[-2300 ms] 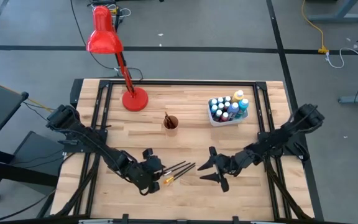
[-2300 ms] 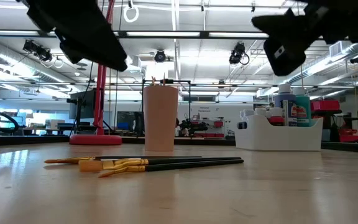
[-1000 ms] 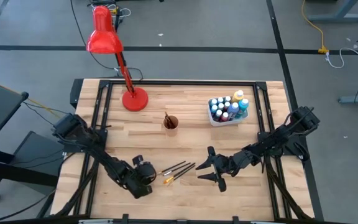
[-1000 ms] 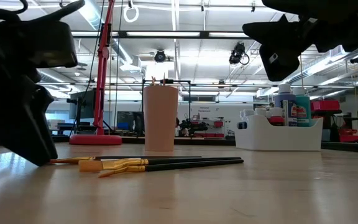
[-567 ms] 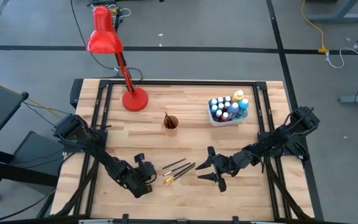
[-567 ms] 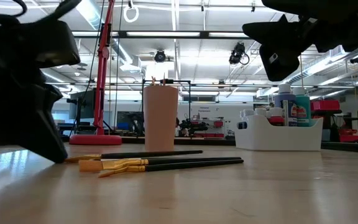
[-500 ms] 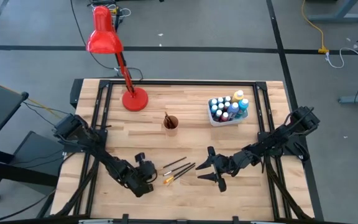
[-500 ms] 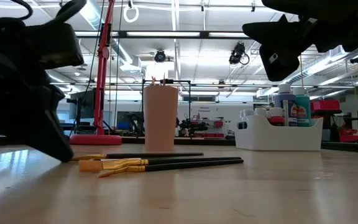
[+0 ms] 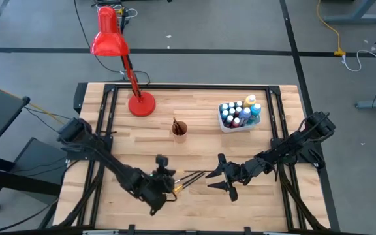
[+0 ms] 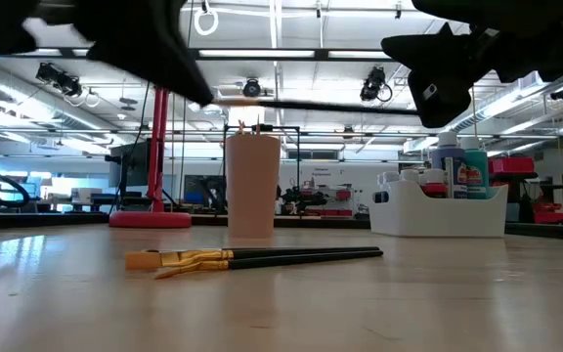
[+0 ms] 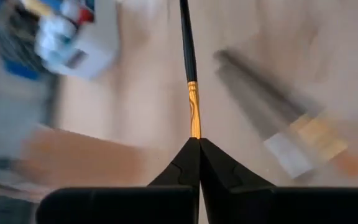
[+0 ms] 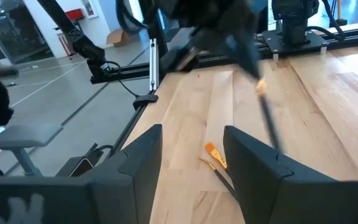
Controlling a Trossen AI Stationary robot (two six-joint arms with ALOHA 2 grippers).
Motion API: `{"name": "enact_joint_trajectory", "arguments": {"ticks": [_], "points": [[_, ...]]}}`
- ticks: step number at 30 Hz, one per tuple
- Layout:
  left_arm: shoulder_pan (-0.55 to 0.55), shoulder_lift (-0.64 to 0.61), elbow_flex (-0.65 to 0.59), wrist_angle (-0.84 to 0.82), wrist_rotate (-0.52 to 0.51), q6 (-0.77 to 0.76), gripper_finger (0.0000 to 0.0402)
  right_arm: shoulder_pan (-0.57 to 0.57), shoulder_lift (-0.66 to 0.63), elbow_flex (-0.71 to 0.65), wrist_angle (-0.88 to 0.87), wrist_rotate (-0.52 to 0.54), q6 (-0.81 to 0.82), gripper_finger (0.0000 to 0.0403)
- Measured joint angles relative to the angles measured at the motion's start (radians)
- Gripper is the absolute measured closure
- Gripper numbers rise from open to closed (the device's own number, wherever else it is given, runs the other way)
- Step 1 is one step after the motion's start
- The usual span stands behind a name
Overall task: Pick & Place Paint Supplies
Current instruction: Put the orange paintbrush into the orange cup
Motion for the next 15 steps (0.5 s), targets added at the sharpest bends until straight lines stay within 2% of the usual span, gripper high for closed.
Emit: {"name": "enact_joint_trajectory", "arguments": {"ticks": [4,9,15], "points": [[0.055,0.000,0.159,-0.241,-0.085,0.332,0.0399,0.000,0.000,0.000,0.000,0.000,0.000,0.0230],[0.132,0.000,0.317,-0.422,-0.219,0.709,0.0399,0.000,0.000,0.000,0.000,0.000,0.000,0.0230],[0.224,0.000,0.437,-0.568,-0.241,0.991,0.0399,0.000,0.000,0.000,-0.002,0.000,0.000,0.0230]]}}
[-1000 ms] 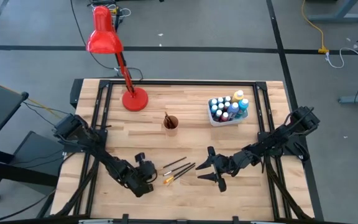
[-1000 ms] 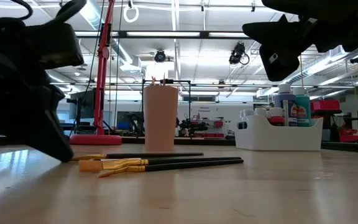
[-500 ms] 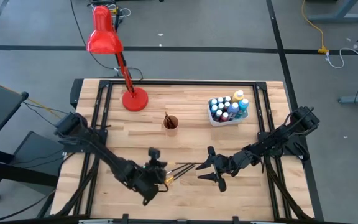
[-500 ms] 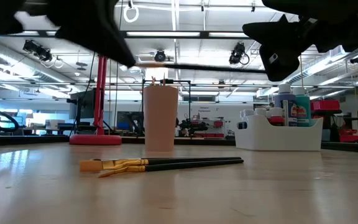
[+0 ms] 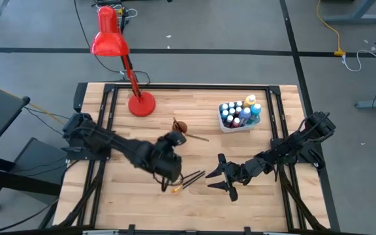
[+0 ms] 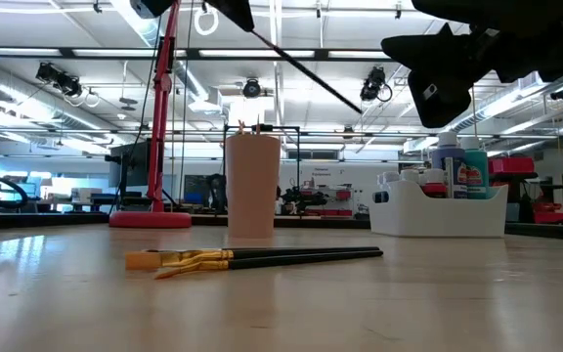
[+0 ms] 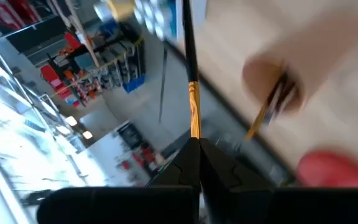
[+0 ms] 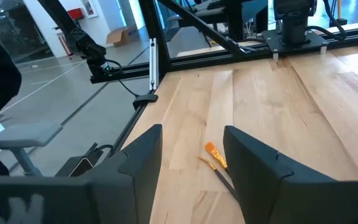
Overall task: Pick & Place Paint Supplies
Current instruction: Put the orange paintbrush into the orange cup
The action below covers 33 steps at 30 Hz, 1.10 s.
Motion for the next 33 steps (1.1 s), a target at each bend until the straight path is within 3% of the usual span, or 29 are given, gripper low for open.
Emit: {"name": "enact_joint_trajectory", "arguments": {"ticks": [5,12,20,27,33], "points": [[0.065,0.000,0.057,-0.210,-0.052,0.095,0.0399,0.000,0.000,0.000,-0.008,0.000,0.000,0.0230],[0.132,0.000,0.111,-0.441,-0.001,0.121,0.0399,0.000,0.000,0.000,-0.009,0.012,-0.055,0.0230],[0.167,0.000,0.106,-0.437,0.140,0.187,0.0399,-0.001,0.000,0.000,-0.009,0.061,-0.104,0.0230],[0.225,0.000,0.091,-0.362,0.337,0.136,0.0390,-0.001,0.000,0.000,-0.009,0.061,-0.105,0.0230],[0.263,0.000,0.091,-0.199,0.343,0.119,0.0378,0.000,0.000,0.000,-0.007,0.061,-0.103,0.0230]]}}
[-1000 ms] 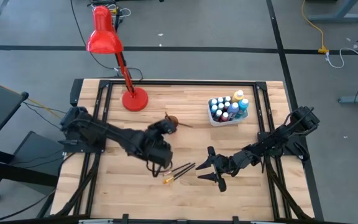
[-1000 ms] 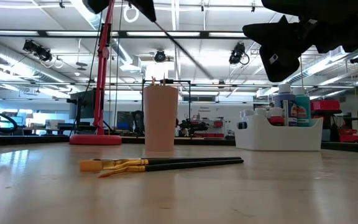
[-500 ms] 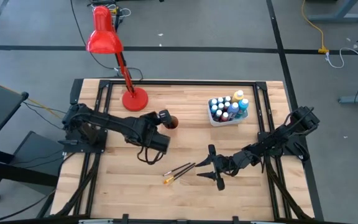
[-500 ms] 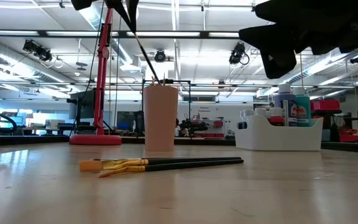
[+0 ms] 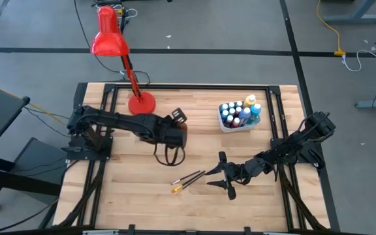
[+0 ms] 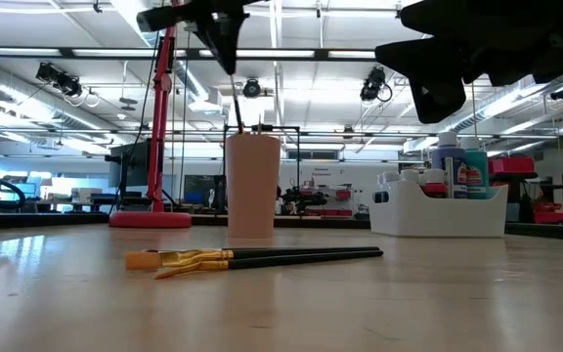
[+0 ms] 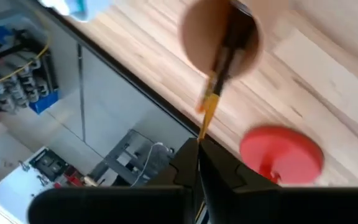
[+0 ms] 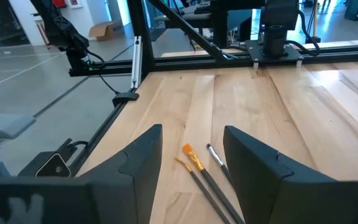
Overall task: Pick & Place Paint Supplies
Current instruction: Put the orange paintbrush into the orange cup, then put the white paintbrush into the orange cup
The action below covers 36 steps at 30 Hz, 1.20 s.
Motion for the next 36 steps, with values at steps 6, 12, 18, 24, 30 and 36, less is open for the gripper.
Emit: {"name": "enact_joint_trajectory", "arguments": {"ticks": [6,12,18,24,30,36], "points": [[0.035,0.000,0.000,0.109,0.078,-0.048,0.0377,0.000,0.000,0.000,0.001,0.000,0.001,0.0230],[0.061,0.008,0.000,0.151,0.133,-0.215,0.0370,0.000,0.000,0.000,0.001,-0.001,0.003,0.0230],[0.065,0.010,0.000,0.202,0.135,-0.443,0.0342,0.000,0.000,0.000,0.002,-0.001,0.003,0.0230],[0.017,0.010,0.000,0.249,0.132,-0.714,0.0336,0.000,0.000,0.000,0.002,-0.003,0.008,0.0230],[-0.110,-0.004,0.001,0.214,0.020,-0.907,0.0336,0.000,0.000,0.000,0.004,-0.009,0.056,0.0230],[-0.269,-0.013,-0.037,0.121,-0.100,-1.209,0.0336,0.000,0.000,0.009,0.006,-0.009,0.094,0.0230]]}}
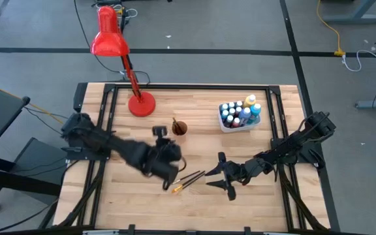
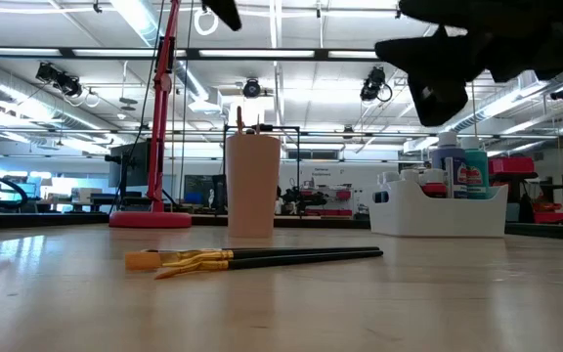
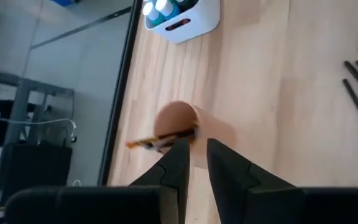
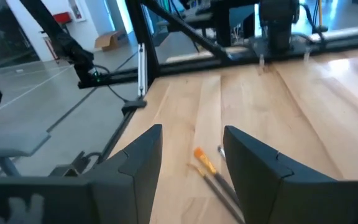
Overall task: Pick & Place Paint Supplies
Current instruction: Put the white paintbrush into the orange cup
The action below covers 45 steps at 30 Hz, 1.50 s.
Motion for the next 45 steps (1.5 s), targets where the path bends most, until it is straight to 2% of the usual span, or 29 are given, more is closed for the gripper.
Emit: {"name": "enact_joint_trajectory", "arguments": {"ticks": [3,7,12,16,20,26,32,38,45], "points": [[-0.079,0.000,-0.097,0.050,-0.056,-0.130,0.0336,-0.005,0.000,0.044,-0.020,0.008,-0.056,0.0230],[-0.162,0.002,-0.298,0.290,-0.023,-0.213,0.0336,-0.022,0.000,0.134,-0.199,0.008,-0.165,0.0230],[-0.231,0.003,-0.527,0.794,-0.043,-0.232,0.0336,-0.080,0.025,0.241,-0.496,0.008,-0.141,0.0230],[-0.269,0.003,-0.698,1.194,-0.026,-0.226,0.0336,-0.127,0.115,0.265,-0.515,-0.042,-0.111,0.0230],[-0.290,0.003,-0.841,1.419,-0.024,-0.272,0.0336,-0.156,0.208,0.266,-0.512,-0.130,-0.111,0.0230],[-0.287,0.003,-0.973,1.516,-0.037,-0.428,0.0335,-0.192,0.281,0.267,-0.505,-0.131,-0.086,0.0230],[-0.285,0.003,-0.998,1.520,-0.029,-0.466,0.0335,-0.245,0.317,0.267,-0.485,-0.135,-0.086,0.0230],[-0.285,0.003,-0.998,1.520,-0.022,-0.461,0.0335,-0.275,0.320,0.267,-0.475,-0.208,-0.090,0.0232],[-0.285,0.003,-0.997,1.518,-0.025,-0.458,0.0335,-0.277,0.326,0.269,-0.486,-0.218,-0.140,0.0282]]}}
